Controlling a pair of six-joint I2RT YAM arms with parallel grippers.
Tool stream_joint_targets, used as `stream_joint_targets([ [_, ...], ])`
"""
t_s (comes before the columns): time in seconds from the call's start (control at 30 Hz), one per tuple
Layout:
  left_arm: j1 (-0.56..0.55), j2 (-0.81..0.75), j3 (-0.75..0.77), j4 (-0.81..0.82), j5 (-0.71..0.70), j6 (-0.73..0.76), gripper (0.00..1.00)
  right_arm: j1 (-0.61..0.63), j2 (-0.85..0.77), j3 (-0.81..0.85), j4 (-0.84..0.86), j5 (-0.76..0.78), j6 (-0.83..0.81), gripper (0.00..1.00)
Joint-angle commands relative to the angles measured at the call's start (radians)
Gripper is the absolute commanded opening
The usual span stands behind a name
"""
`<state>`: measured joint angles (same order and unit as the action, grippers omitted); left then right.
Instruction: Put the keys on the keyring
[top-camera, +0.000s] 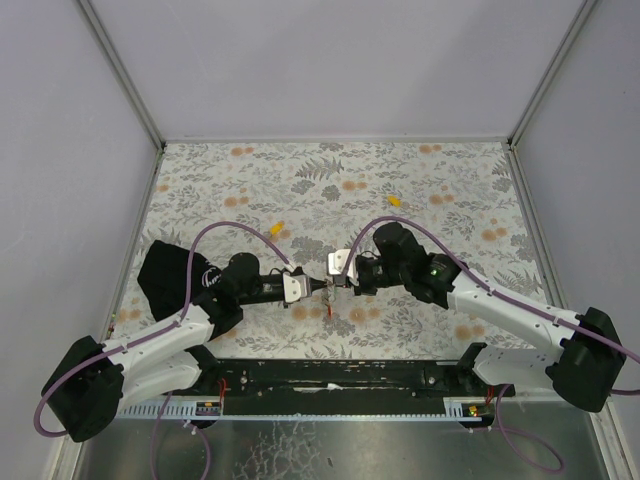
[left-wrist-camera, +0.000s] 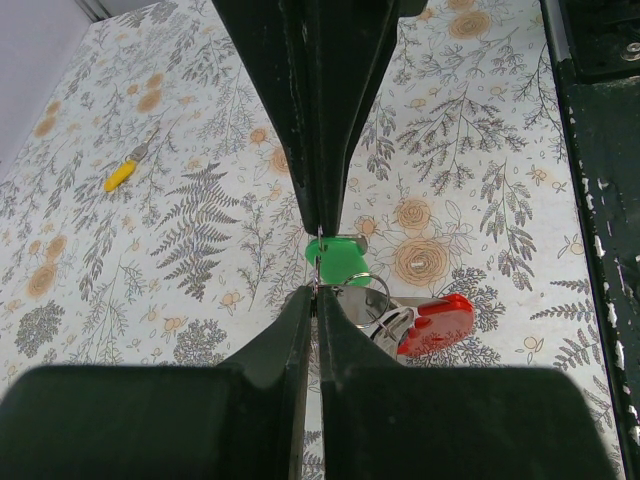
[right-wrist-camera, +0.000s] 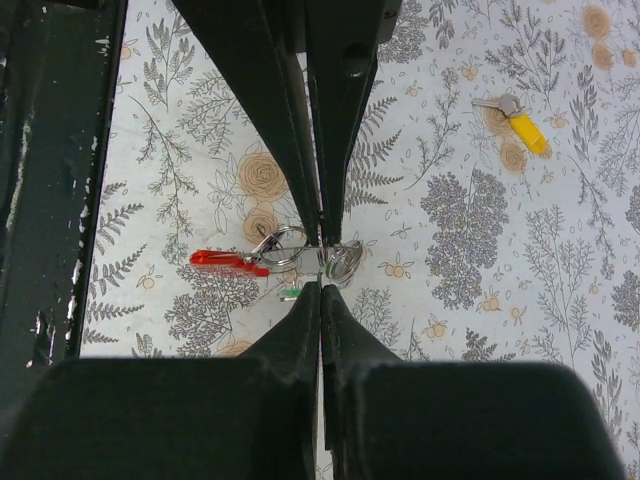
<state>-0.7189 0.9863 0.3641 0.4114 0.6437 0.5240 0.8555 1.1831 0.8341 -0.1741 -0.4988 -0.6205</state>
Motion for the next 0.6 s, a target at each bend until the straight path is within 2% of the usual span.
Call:
stream_joint_targets([
  [0.0,0.004,0.002,0.026,0.055,0.009,-0.004,0.0,0.019,0.008,0.03,0.029,-0.015,0.003,0.0],
  [0.57,0.004,0.001,0.033,0.041,0.001,-0.003,0.0,0.065,0.012,0.033,0.019,0.107,0.002,0.0],
])
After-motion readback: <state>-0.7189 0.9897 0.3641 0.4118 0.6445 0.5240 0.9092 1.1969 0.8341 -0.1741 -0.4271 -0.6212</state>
